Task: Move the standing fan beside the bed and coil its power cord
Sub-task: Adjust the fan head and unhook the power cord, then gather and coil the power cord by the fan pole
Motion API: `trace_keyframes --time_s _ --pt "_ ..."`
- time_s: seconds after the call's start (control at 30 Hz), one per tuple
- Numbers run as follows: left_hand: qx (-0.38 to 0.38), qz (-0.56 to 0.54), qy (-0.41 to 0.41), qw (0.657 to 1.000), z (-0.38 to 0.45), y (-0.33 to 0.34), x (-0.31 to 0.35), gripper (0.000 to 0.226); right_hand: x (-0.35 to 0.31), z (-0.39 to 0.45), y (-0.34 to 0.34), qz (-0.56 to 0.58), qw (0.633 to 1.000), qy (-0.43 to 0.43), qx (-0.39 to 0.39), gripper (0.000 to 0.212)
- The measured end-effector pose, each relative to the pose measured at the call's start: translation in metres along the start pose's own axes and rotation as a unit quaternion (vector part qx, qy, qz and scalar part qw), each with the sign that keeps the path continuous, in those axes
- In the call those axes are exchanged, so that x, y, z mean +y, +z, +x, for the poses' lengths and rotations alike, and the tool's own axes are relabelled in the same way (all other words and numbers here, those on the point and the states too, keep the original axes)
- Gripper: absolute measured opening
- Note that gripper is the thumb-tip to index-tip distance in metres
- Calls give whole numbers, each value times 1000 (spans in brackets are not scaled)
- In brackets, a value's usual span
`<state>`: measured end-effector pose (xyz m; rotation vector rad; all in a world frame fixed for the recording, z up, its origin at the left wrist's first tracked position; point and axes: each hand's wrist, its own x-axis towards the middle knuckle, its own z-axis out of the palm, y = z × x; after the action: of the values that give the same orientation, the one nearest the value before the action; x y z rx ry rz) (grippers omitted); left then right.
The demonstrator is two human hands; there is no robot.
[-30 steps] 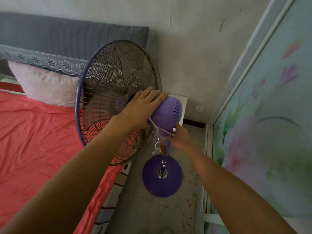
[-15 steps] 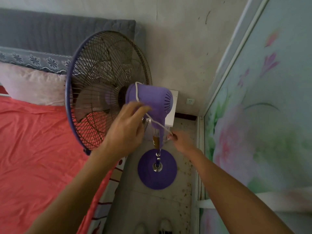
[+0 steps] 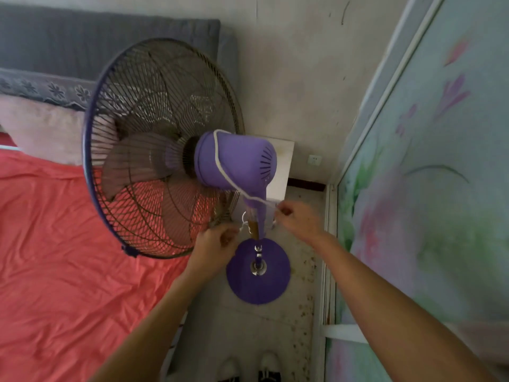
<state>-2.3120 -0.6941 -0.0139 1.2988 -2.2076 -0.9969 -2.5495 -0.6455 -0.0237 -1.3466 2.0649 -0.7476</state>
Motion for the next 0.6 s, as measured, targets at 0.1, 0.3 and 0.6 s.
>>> trace_keyframes --time_s 0.1,0.3,0.6 --pt "104 -131 -33 985 15 -30 39 21 -13 -14 -3 -8 991 -33 -128 15" --pt "172 -148 -42 973 49 -72 89 23 -34 -13 -6 -34 979 -44 -194 31" --pt "4 -22 89 996 73 -86 145 8 -25 11 -41 33 998 20 48 37"
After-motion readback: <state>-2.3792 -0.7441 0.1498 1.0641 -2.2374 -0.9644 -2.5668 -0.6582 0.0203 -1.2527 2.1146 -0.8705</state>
